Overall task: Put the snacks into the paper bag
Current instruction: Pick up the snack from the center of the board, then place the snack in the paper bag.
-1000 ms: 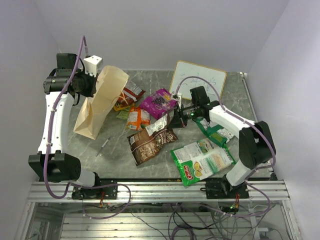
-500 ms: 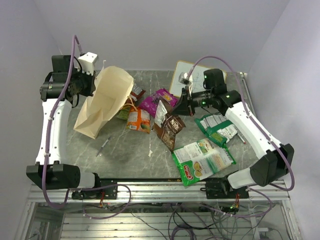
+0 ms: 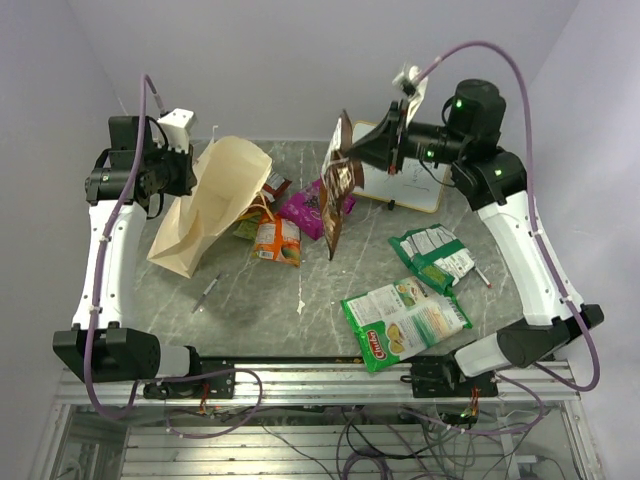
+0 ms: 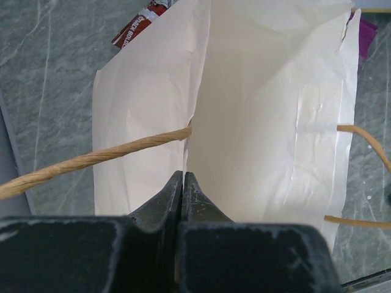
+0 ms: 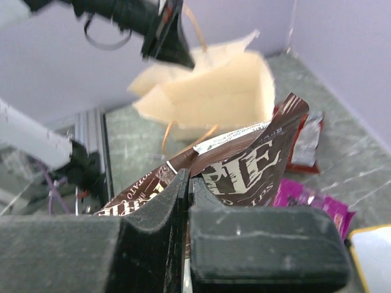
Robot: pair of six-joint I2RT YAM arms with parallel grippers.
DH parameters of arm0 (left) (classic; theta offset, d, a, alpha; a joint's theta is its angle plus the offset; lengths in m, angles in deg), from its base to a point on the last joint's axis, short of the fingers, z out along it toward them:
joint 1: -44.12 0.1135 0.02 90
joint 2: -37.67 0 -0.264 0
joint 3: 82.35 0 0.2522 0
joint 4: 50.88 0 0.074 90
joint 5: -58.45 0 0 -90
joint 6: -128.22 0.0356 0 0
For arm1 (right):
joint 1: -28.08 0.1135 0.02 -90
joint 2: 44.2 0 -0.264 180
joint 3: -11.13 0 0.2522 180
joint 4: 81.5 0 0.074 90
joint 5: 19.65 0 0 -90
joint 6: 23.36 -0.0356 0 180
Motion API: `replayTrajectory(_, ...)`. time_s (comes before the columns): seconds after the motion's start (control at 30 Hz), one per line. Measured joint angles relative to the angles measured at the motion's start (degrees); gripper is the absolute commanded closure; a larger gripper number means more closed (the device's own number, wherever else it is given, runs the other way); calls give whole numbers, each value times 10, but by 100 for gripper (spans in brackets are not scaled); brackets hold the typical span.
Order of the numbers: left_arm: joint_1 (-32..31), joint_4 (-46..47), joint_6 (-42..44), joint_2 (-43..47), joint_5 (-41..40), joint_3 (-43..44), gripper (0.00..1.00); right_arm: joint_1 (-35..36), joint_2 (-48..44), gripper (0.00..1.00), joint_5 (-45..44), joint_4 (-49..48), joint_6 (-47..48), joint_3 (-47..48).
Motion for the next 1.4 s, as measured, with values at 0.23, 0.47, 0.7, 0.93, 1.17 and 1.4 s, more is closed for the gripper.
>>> replayTrajectory(0.23, 0, -4, -24, -8, 0, 12, 93, 15, 80, 100, -68, -51, -95, 167)
replayTrajectory(0.47, 0, -36, -28, -51, 3, 79, 93, 65, 190, 100, -119, -66, -153, 317)
replayTrajectory(0.7, -1, -59, -29, -63, 3, 89, 93, 88, 268, 100, -123, -82, -191, 402)
replayTrajectory(0.93, -1, -62, -30, -64, 3, 89, 93, 113, 333, 100, -97, -122, -226, 462)
replayTrajectory(1.17, -2, -62, -30, -65, 3, 89, 93, 137, 369, 100, -100, -144, -229, 504)
replayTrajectory(1.4, -2, -62, -30, -64, 3, 88, 93, 163, 360, 100, -214, -120, -136, 523)
